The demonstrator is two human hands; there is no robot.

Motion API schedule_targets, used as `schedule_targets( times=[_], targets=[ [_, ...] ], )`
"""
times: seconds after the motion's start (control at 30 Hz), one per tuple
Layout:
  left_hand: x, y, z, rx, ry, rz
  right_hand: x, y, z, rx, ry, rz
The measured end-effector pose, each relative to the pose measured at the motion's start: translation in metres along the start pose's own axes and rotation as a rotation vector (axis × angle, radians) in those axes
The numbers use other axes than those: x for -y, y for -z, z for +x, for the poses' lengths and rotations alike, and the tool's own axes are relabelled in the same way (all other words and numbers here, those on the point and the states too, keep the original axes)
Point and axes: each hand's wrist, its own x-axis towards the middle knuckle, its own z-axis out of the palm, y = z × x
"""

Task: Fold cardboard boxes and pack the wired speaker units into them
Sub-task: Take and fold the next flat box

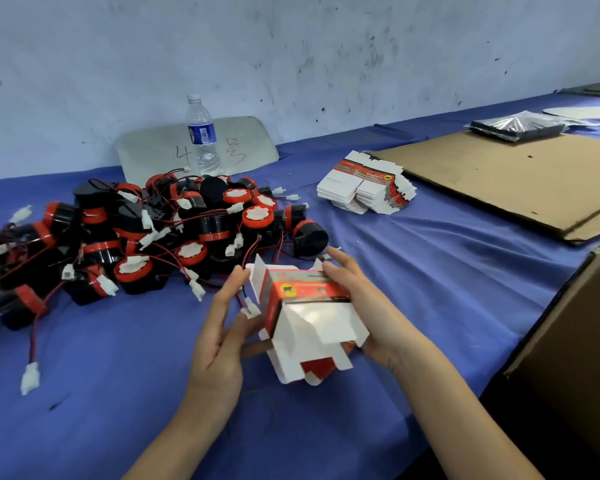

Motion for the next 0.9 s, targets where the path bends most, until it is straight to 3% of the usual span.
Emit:
schedule_targets(
  times=[0.07, 0.13, 0.2, 0.43, 0.63, 0.8, 0.9],
  targets=[
    [-0.003, 0.002, 0.004, 0.017, -0.126, 0.144, 0.004, 0.002, -0.003, 0.006, -0.048, 0.015],
    [0.002, 0.004, 0.007, 0.1, -0.343, 0.444, 0.007, 0.004, -0.005, 0.016, -0.059, -0.09],
    [0.007, 0.003, 0.006, 0.173, -0.37, 0.509, 0.006, 0.005, -0.006, 0.044, -0.03, -0.208],
    [0.007, 0.002, 0.002, 0.074, -0.281, 0.28, 0.015, -0.012, -0.009, 0.178, 0.132, -0.426],
    [-0.01, -0.002, 0.003, 0.015, -0.195, 0.143, 0.014, -0.005, -0.021, 0.46, 0.143, 0.052],
    [-0.008, 0.0, 0.005, -0.044, -0.149, 0.028, 0.009, -0.011, -0.024, 0.552, 0.365, -0.165],
    [-0.007, 0.001, 0.01, -0.147, -0.111, -0.06, 0.001, -0.012, -0.028, 0.608, 0.388, -0.217]
  ],
)
